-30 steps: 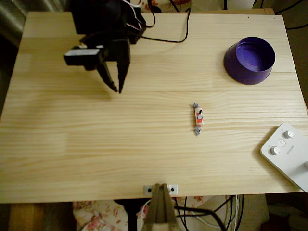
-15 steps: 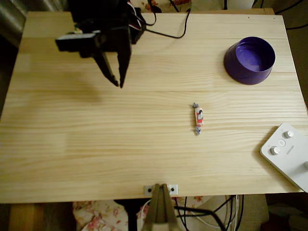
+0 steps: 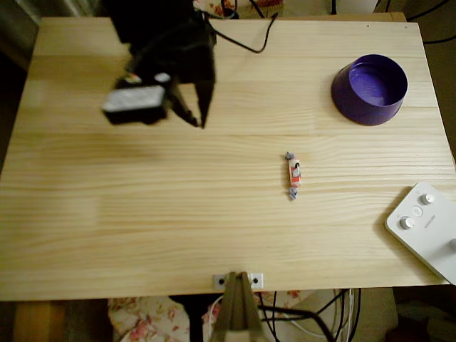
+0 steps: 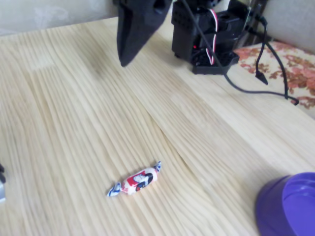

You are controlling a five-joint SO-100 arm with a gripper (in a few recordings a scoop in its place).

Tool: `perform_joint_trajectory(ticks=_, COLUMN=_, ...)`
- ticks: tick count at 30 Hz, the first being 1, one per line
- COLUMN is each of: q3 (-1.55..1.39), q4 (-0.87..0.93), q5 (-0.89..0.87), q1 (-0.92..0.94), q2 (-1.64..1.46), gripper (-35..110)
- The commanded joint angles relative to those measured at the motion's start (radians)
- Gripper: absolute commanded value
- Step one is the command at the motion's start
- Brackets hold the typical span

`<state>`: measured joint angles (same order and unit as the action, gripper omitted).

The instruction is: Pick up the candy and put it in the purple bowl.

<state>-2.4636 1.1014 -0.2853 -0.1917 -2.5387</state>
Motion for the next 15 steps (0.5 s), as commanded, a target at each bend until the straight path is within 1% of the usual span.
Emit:
perform_joint_trajectory(ticks=1, q3=0.133, q4=-0.04, q5=-0.087, q1=-0.064, q2=0.117, gripper=-1)
perform_joint_trajectory(ticks=7, q3=0.255, q4=-0.109, q5=-0.225, q1=-0.181, q2=0.336, gripper=-1)
perform_joint_trajectory(ticks=15, q3=0.457, q4=-0.075, q5=-0.371, q1=-0.328, q2=0.538, gripper=-1)
